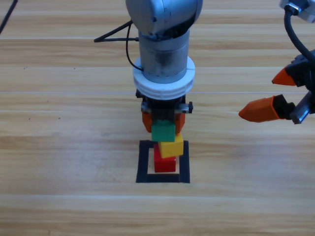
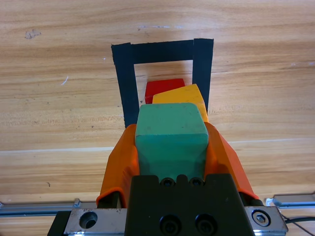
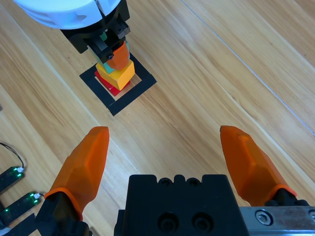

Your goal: Stack the blocks in the rectangular block: red at the bottom, yellow in the middle, green on top

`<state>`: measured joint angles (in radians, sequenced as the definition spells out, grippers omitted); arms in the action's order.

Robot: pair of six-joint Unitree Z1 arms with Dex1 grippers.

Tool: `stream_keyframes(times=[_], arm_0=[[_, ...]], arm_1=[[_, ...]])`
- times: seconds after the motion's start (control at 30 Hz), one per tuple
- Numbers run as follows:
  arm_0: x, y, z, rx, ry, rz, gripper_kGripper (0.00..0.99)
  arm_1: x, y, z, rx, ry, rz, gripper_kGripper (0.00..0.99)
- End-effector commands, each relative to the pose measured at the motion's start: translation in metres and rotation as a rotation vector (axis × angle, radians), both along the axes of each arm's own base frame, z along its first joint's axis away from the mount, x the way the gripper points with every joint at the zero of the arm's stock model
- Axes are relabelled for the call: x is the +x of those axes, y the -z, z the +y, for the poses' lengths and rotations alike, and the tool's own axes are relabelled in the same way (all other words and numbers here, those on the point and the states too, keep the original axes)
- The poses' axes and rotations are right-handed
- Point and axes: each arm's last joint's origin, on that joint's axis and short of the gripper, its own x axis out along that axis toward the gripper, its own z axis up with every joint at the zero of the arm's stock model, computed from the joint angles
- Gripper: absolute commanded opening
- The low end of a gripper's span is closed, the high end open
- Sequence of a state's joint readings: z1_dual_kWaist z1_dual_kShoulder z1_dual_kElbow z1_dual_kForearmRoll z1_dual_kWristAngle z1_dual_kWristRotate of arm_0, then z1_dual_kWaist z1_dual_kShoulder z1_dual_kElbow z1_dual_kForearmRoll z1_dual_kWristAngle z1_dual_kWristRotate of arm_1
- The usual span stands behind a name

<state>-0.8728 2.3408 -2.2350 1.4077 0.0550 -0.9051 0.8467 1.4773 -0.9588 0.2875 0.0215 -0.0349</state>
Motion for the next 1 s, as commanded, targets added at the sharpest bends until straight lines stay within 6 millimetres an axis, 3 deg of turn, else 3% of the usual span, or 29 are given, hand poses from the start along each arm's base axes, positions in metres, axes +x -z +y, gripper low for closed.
stream_keyframes(times=[0.03, 0.57, 0.63, 0.67, 0.73, 0.77, 0.8, 1.0], arm_0=[[0.006, 0.027, 0.000, 0.056, -0.023, 0.048, 0.015], [0.003, 0.020, 0.000, 0.045, -0.027, 0.036, 0.051], [0.002, 0.018, -0.002, 0.039, -0.021, 0.031, 0.149], [0.001, 0.017, -0.004, 0.032, -0.020, 0.028, 0.291], [-0.002, 0.015, -0.006, 0.029, -0.023, 0.025, 0.772], [-0.003, 0.015, -0.007, 0.027, -0.021, 0.023, 0.917], [-0.003, 0.012, -0.009, 0.018, -0.018, 0.017, 0.983], [-0.007, -0.007, -0.005, -0.015, -0.017, -0.010, 0.990]], arm_1=[[0.010, 0.020, 0.002, -0.056, 0.022, 0.049, 0.986], [0.009, 0.020, 0.001, -0.056, 0.022, 0.049, 0.986], [0.009, 0.020, 0.001, -0.055, 0.022, 0.048, 0.986], [0.009, 0.020, 0.001, -0.055, 0.022, 0.048, 0.986], [0.010, 0.021, 0.001, -0.057, 0.022, 0.050, 0.986], [0.010, 0.021, 0.001, -0.057, 0.022, 0.050, 0.986], [0.010, 0.021, 0.002, -0.058, 0.022, 0.051, 0.986], [0.010, 0.021, 0.002, -0.058, 0.022, 0.051, 0.986]])
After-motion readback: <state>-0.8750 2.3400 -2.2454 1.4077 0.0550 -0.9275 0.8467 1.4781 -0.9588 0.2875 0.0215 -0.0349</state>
